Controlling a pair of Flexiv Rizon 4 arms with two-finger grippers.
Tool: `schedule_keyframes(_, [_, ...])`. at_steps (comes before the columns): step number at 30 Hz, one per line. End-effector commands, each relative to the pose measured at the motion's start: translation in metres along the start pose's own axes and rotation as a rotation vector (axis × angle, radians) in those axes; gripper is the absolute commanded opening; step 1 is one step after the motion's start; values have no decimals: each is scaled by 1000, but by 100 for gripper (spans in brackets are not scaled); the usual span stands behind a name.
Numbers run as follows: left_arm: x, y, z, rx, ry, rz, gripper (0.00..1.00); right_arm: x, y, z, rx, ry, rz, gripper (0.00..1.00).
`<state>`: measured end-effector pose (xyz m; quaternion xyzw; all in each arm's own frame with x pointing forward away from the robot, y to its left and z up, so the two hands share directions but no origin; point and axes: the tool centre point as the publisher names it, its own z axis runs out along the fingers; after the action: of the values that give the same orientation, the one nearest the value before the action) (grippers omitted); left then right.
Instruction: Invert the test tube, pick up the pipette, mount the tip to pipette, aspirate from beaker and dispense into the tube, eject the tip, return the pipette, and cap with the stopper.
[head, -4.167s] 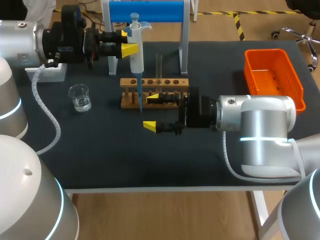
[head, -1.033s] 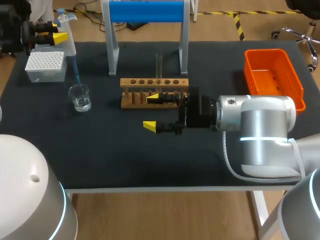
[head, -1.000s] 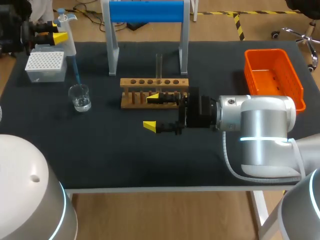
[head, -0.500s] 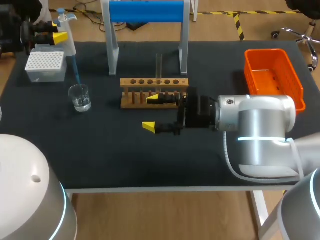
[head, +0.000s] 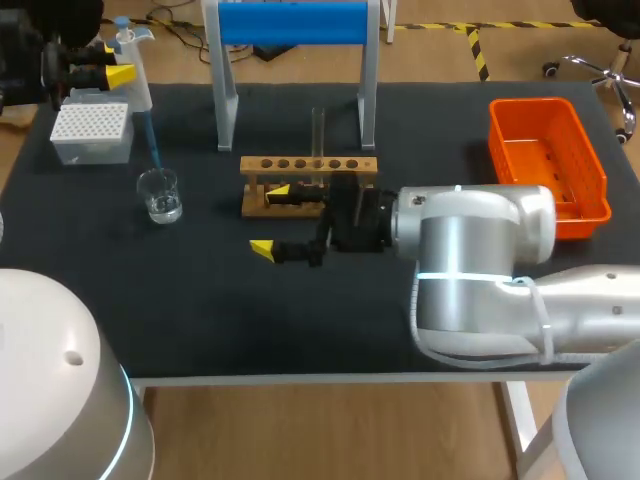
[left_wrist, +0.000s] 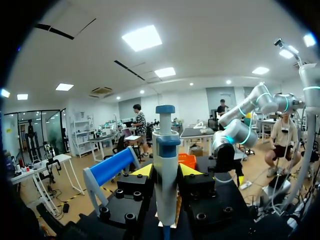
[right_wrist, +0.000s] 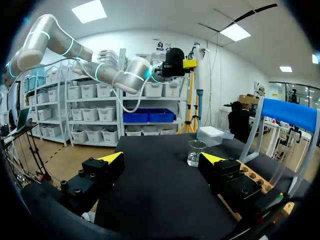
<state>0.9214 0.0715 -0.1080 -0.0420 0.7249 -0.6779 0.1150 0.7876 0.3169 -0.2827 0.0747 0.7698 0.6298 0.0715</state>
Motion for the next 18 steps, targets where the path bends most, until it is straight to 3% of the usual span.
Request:
schedule_keyframes(1, [0,0,-1,2,3,1,0,-4,0,52,13,-114,0,100])
schedule_keyframes(18, [0,0,-1,2,3,1,0,-23,-9,81,131,-178,17,100])
